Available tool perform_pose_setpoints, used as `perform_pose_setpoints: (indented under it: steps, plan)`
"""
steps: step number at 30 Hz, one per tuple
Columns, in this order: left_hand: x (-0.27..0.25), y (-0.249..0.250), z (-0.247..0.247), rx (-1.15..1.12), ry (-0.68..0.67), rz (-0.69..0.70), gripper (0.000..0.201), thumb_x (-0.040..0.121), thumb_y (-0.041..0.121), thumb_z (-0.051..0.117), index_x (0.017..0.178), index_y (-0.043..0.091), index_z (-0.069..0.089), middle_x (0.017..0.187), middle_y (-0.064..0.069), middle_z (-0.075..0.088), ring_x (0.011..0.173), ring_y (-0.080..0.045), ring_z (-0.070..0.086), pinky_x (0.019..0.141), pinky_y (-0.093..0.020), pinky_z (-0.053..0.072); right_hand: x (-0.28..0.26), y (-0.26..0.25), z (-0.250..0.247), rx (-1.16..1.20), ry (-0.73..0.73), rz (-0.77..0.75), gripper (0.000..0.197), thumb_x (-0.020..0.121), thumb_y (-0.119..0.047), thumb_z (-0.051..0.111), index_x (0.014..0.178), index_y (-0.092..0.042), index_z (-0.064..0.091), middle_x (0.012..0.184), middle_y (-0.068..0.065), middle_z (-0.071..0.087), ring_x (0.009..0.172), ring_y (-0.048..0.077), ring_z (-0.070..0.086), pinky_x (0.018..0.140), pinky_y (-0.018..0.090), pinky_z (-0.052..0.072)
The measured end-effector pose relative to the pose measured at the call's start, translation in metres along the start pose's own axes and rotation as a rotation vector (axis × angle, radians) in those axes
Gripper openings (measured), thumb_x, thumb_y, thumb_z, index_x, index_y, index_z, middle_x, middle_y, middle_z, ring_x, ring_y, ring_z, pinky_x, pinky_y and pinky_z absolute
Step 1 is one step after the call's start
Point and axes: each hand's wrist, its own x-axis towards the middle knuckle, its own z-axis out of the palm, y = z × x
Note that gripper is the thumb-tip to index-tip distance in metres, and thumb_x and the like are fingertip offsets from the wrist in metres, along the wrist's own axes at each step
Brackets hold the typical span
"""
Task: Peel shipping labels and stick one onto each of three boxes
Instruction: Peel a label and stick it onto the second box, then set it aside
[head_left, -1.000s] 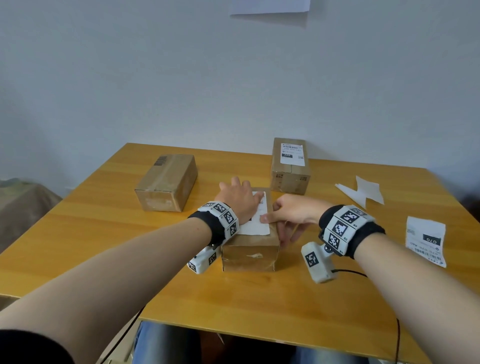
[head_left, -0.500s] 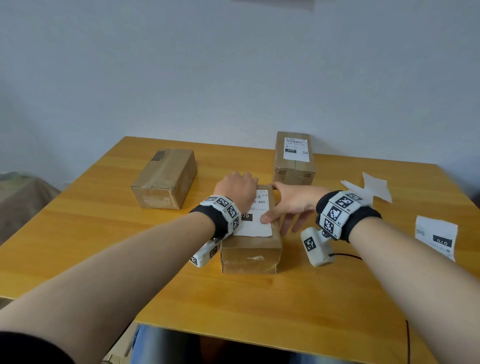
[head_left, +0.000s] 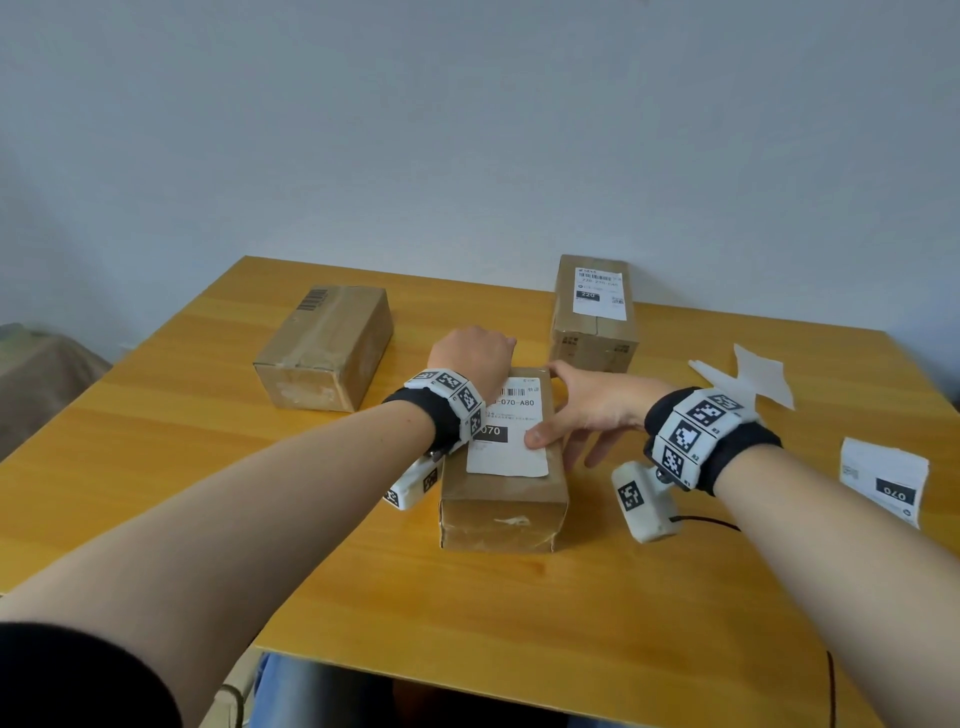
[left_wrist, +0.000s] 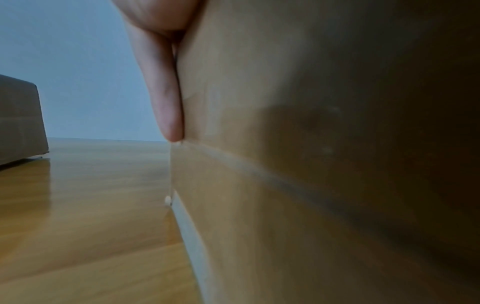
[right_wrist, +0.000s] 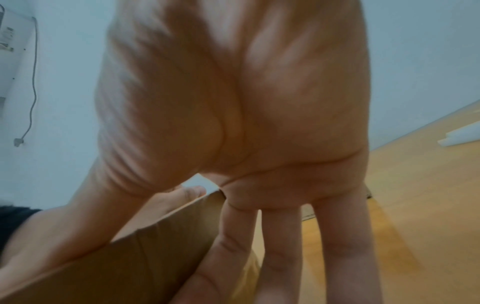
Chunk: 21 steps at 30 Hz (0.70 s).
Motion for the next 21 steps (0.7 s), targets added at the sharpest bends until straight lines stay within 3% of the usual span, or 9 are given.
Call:
perform_pose_setpoints:
  steps: [2,5,8,9,11,13,17,19,21]
  plan:
    - [0.003,-0.001,-0.002,0.027,-0.027,0.020,0.022,0.110,0.025,0.043,0.115,0.018,0.064,0.076,-0.001,0.056,0.075,-0.021,0.065,0.067,-0.037,0.062,0.001,0.000,-0.001,0.003,-0.003,0.000,0.121,0.065,-0.039,0.098,0.156,-0.039,0.018,0.106,0.013,0.080,0.089,0.031,0.080,0.087,0.058,0.062]
    - [0.003,-0.002,-0.006,0.104,-0.048,0.074,0.030,0.110,0.028,0.041,0.131,0.023,0.061,0.072,-0.001,0.053,0.060,-0.017,0.055,0.047,-0.031,0.047,0.002,0.000,-0.001,0.005,-0.007,0.003,0.127,0.060,-0.040,0.098,0.157,-0.039,0.016,0.107,0.013,0.080,0.089,0.031,0.080,0.086,0.057,0.063]
    - [0.003,-0.004,-0.012,0.090,-0.060,0.063,0.029,0.110,0.030,0.043,0.130,0.024,0.063,0.073,0.000,0.053,0.071,-0.021,0.064,0.059,-0.035,0.059,0.002,0.000,-0.002,0.006,-0.008,0.000,0.127,0.055,-0.043,0.097,0.155,-0.040,0.019,0.108,0.013,0.080,0.090,0.030,0.080,0.086,0.056,0.063]
    - [0.003,-0.005,-0.013,0.103,-0.062,0.088,0.031,0.109,0.027,0.047,0.138,0.030,0.058,0.074,0.000,0.051,0.073,-0.021,0.062,0.058,-0.034,0.057,0.002,0.000,-0.002,0.007,-0.009,-0.003,0.124,0.057,-0.042,0.097,0.154,-0.040,0.020,0.108,0.012,0.080,0.090,0.030,0.080,0.086,0.057,0.063]
    - [0.005,-0.007,-0.012,0.137,-0.060,0.166,0.055,0.105,0.019,0.052,0.154,0.040,0.038,0.077,0.000,0.044,0.074,-0.022,0.055,0.055,-0.031,0.048,0.002,0.002,-0.002,0.008,-0.010,-0.006,0.118,0.064,-0.039,0.097,0.153,-0.042,0.020,0.109,0.012,0.079,0.090,0.030,0.080,0.086,0.056,0.063]
    - [0.005,-0.010,-0.014,0.137,-0.064,0.182,0.064,0.103,0.018,0.053,0.158,0.043,0.030,0.078,0.000,0.041,0.075,-0.022,0.052,0.057,-0.032,0.046,0.003,0.003,-0.003,0.010,-0.013,-0.009,0.116,0.069,-0.036,0.096,0.154,-0.042,0.018,0.110,0.013,0.079,0.090,0.030,0.080,0.085,0.056,0.064]
    - [0.009,-0.011,-0.010,0.055,-0.065,0.147,0.063,0.104,0.019,0.052,0.157,0.047,0.030,0.079,0.000,0.045,0.072,-0.022,0.053,0.057,-0.033,0.047,0.005,0.004,-0.003,0.011,-0.024,-0.013,0.115,0.071,-0.036,0.095,0.155,-0.041,0.017,0.112,0.013,0.079,0.091,0.030,0.080,0.083,0.054,0.064]
    - [0.009,-0.014,-0.006,-0.133,-0.033,0.066,0.047,0.106,0.022,0.050,0.147,0.047,0.049,0.081,-0.002,0.055,0.077,-0.025,0.062,0.064,-0.037,0.054,0.005,0.003,-0.003,0.008,-0.034,-0.017,0.117,0.065,-0.040,0.096,0.154,-0.041,0.020,0.112,0.013,0.079,0.091,0.030,0.080,0.083,0.054,0.064]
    - [0.007,-0.018,-0.006,-0.338,0.016,-0.033,0.029,0.108,0.031,0.047,0.119,0.032,0.074,0.082,-0.005,0.067,0.079,-0.029,0.067,0.075,-0.044,0.059,0.006,0.003,-0.003,0.004,-0.040,-0.016,0.120,0.057,-0.045,0.097,0.151,-0.040,0.023,0.112,0.013,0.079,0.090,0.031,0.080,0.085,0.056,0.064]
